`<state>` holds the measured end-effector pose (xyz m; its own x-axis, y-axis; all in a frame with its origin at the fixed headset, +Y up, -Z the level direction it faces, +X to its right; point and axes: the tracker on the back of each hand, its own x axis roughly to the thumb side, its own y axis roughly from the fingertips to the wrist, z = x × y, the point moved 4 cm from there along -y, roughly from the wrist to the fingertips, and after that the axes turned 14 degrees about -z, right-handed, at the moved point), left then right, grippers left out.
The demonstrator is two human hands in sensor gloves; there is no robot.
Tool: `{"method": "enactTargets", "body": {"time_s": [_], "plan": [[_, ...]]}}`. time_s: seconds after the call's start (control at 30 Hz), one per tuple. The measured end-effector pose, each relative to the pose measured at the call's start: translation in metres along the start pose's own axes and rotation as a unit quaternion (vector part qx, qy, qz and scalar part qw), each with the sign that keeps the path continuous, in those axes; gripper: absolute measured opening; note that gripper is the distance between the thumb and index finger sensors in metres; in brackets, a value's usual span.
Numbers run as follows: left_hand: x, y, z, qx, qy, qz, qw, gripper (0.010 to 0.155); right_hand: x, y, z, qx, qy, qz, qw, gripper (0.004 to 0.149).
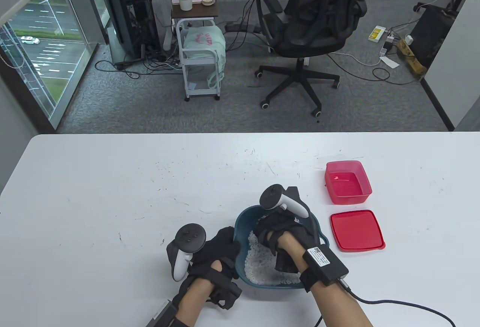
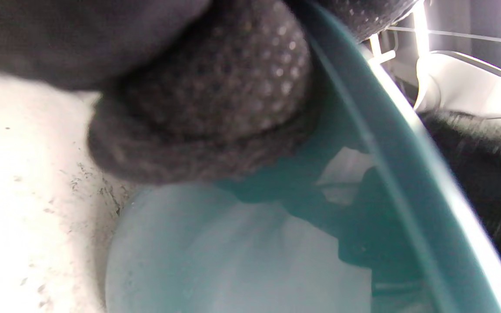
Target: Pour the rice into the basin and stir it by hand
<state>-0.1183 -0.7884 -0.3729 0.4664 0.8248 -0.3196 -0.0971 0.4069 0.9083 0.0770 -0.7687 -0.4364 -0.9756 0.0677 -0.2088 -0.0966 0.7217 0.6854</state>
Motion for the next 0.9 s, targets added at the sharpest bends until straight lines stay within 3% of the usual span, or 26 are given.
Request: {"method": "enactTargets", "body": {"time_s": [0.07,0.17,0.43,0.63,0.8,0.9], "plan": [[0.000,0.000,0.000,0.001,0.000,-0.001,1.000,0.062,-0.006,0.002,-0.003,-0.029,0.081,-0.044,0.995,0.066],[-0.001,0.000,0.000,0.001,0.002,-0.006,1.000,0.062,-0.010,0.006,-0.012,-0.030,0.155,-0.078,0.984,0.066],[-0.001,0.000,-0.001,0.002,0.006,-0.010,1.000,0.062,-0.007,0.016,-0.049,0.053,0.232,-0.076,0.968,0.067],[-0.001,0.000,-0.001,0.004,0.004,-0.010,1.000,0.062,0.013,0.022,-0.056,0.148,0.135,0.079,0.976,0.066],[-0.001,0.000,0.000,0.002,0.003,-0.008,1.000,0.062,0.024,0.014,-0.056,0.253,-0.025,0.175,0.951,0.067],[0.000,0.000,0.000,-0.002,0.002,-0.004,1.000,0.062,0.026,0.008,-0.046,0.254,-0.086,0.192,0.944,0.068]]}}
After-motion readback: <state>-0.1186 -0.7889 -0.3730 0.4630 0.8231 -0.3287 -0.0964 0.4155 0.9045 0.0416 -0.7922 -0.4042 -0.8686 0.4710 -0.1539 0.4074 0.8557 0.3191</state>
